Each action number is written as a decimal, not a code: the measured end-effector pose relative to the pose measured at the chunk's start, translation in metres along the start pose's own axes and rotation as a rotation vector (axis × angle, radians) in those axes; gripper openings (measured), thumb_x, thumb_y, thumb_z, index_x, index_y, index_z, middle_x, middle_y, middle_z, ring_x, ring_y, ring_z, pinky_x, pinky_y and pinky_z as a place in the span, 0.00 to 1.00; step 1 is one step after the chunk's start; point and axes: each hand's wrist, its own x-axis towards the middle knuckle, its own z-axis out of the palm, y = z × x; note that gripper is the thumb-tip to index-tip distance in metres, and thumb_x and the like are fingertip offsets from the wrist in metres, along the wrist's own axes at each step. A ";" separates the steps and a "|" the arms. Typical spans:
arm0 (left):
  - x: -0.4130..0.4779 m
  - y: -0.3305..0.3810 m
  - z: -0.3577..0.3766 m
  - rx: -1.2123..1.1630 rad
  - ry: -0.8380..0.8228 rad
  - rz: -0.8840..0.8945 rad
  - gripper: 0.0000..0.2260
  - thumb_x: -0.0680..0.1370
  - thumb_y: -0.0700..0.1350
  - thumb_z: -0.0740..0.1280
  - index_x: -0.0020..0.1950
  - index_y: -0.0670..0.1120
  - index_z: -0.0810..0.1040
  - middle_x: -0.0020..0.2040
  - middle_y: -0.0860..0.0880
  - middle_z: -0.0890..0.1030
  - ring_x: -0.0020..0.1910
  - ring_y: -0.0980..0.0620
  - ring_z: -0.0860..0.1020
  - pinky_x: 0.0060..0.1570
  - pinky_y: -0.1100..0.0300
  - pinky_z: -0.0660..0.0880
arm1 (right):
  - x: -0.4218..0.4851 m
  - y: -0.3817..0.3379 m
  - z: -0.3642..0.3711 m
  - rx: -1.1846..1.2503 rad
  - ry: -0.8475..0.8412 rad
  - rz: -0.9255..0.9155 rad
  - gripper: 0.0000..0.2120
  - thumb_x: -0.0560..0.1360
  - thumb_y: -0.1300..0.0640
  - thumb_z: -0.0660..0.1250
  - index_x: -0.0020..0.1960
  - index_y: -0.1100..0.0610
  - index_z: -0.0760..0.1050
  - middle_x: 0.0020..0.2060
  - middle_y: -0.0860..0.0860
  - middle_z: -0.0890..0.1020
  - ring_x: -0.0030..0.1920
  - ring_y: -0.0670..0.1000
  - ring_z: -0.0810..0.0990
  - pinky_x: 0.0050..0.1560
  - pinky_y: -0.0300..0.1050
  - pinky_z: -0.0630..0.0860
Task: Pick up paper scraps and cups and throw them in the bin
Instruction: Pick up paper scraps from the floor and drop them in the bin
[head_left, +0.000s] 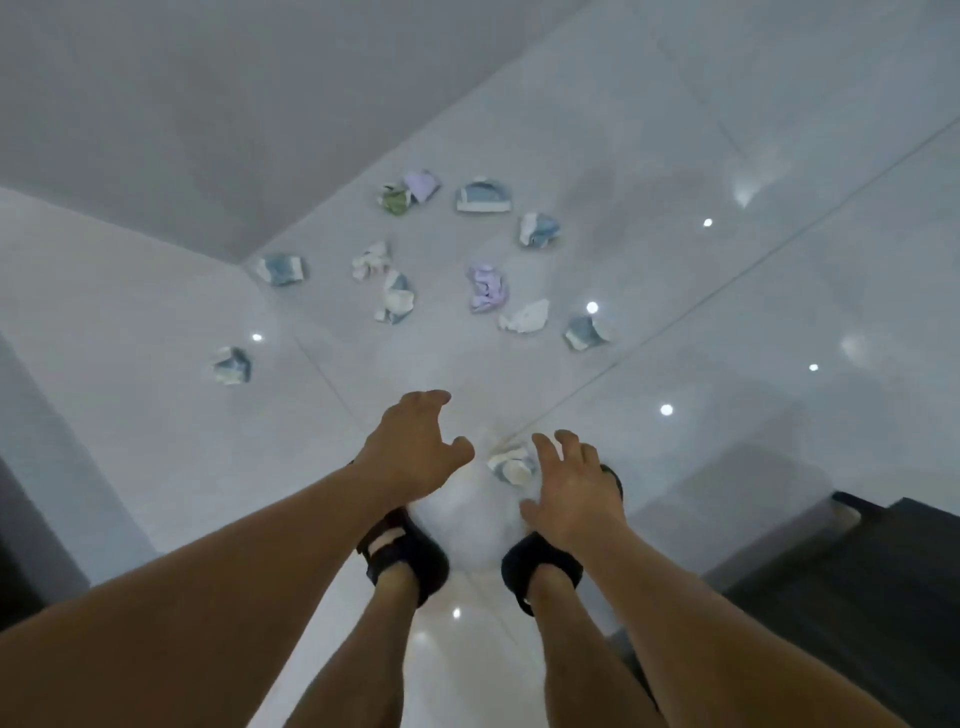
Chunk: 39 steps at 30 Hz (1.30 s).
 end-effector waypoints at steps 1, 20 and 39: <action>0.029 -0.008 0.012 0.015 -0.006 0.007 0.31 0.75 0.54 0.66 0.76 0.50 0.60 0.75 0.49 0.62 0.71 0.48 0.64 0.68 0.52 0.65 | 0.025 0.001 0.021 0.006 0.000 0.000 0.39 0.75 0.40 0.64 0.78 0.49 0.47 0.76 0.51 0.53 0.72 0.56 0.59 0.62 0.56 0.71; 0.136 -0.042 0.097 -0.300 -0.219 0.112 0.24 0.76 0.51 0.68 0.71 0.51 0.67 0.62 0.55 0.76 0.55 0.57 0.76 0.48 0.73 0.70 | 0.127 -0.005 0.084 0.532 0.324 -0.330 0.40 0.66 0.50 0.72 0.73 0.51 0.57 0.60 0.51 0.71 0.52 0.51 0.77 0.45 0.43 0.77; 0.169 -0.071 0.083 -0.122 0.064 -0.006 0.22 0.75 0.46 0.68 0.69 0.50 0.71 0.58 0.46 0.78 0.50 0.46 0.77 0.49 0.58 0.74 | 0.219 0.072 0.048 0.287 0.382 0.046 0.23 0.74 0.57 0.69 0.69 0.55 0.71 0.64 0.58 0.67 0.62 0.60 0.67 0.60 0.51 0.71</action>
